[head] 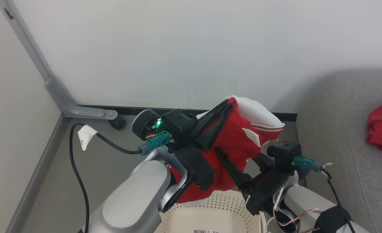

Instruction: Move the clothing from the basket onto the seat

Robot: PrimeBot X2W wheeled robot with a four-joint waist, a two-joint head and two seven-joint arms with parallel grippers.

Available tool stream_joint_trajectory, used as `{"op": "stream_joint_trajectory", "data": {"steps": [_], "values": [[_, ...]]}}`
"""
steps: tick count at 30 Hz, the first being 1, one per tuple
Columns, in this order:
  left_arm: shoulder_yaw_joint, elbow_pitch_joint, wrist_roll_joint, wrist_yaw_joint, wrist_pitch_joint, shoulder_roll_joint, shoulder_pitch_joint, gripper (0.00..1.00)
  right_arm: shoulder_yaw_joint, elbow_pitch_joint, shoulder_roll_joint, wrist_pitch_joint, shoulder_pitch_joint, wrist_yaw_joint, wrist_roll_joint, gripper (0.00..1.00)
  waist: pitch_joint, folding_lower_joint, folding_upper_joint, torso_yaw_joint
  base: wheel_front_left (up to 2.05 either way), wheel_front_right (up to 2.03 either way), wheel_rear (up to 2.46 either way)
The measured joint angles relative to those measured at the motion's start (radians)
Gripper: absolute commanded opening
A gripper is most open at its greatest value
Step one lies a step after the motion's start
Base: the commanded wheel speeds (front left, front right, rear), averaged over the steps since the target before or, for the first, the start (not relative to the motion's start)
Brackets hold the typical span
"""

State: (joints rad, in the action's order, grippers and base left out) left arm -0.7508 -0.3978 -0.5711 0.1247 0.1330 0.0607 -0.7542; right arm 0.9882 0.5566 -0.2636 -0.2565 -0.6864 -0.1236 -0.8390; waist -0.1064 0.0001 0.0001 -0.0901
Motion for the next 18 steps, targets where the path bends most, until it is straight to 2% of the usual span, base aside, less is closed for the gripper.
{"op": "stream_joint_trajectory", "data": {"steps": [7,9,10,18], "values": [[-0.014,0.016,-0.007,0.000,-0.004,-0.003,-0.001,0.00,0.070,0.080,0.030,0.000,-0.085,0.000,-0.039,1.00,-0.012,0.0000,0.0000,-0.018,0.00,0.00,0.00],[-0.016,0.016,-0.008,0.000,-0.005,-0.003,-0.001,0.00,0.076,0.088,0.034,0.000,-0.091,0.000,-0.044,0.26,-0.013,0.0000,0.0000,-0.019,0.00,0.00,0.00],[-0.019,0.016,-0.008,0.000,-0.005,-0.003,-0.001,0.00,0.080,0.097,0.036,0.000,-0.095,0.000,-0.049,0.00,-0.014,0.0000,0.0000,-0.020,0.00,0.00,0.00],[-0.016,0.008,-0.035,0.000,-0.005,0.001,-0.001,0.00,0.098,0.110,0.037,0.000,-0.106,0.000,-0.086,0.00,-0.017,0.0000,0.0000,-0.013,0.00,0.00,0.00]]}}
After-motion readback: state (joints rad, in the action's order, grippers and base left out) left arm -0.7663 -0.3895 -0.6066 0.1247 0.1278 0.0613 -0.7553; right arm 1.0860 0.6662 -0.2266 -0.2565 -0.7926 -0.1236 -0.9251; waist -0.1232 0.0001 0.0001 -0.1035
